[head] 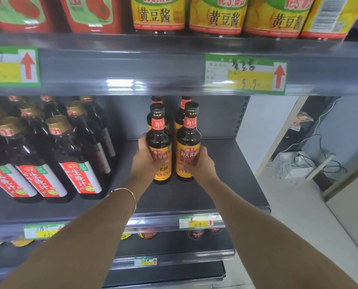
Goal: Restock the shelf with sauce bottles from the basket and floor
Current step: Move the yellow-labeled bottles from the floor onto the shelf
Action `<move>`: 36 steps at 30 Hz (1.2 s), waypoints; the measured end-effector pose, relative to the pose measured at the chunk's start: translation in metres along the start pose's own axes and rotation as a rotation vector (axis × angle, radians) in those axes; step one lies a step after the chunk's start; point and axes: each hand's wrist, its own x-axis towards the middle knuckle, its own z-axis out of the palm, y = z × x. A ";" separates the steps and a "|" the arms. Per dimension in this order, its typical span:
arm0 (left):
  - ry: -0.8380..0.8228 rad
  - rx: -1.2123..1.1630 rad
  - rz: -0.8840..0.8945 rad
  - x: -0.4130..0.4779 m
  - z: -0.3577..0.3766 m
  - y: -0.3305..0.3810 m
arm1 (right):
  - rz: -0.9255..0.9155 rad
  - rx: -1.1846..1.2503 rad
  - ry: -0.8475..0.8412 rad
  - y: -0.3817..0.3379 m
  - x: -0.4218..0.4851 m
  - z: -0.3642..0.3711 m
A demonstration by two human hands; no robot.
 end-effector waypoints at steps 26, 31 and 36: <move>0.080 0.108 -0.069 -0.004 0.009 0.007 | -0.021 -0.172 -0.035 -0.003 0.002 -0.013; 0.176 0.390 0.092 -0.034 -0.003 0.022 | -0.082 -0.366 0.041 -0.014 -0.038 -0.042; -0.098 0.796 0.285 -0.091 -0.019 0.033 | -0.136 -0.655 0.092 -0.019 -0.113 -0.062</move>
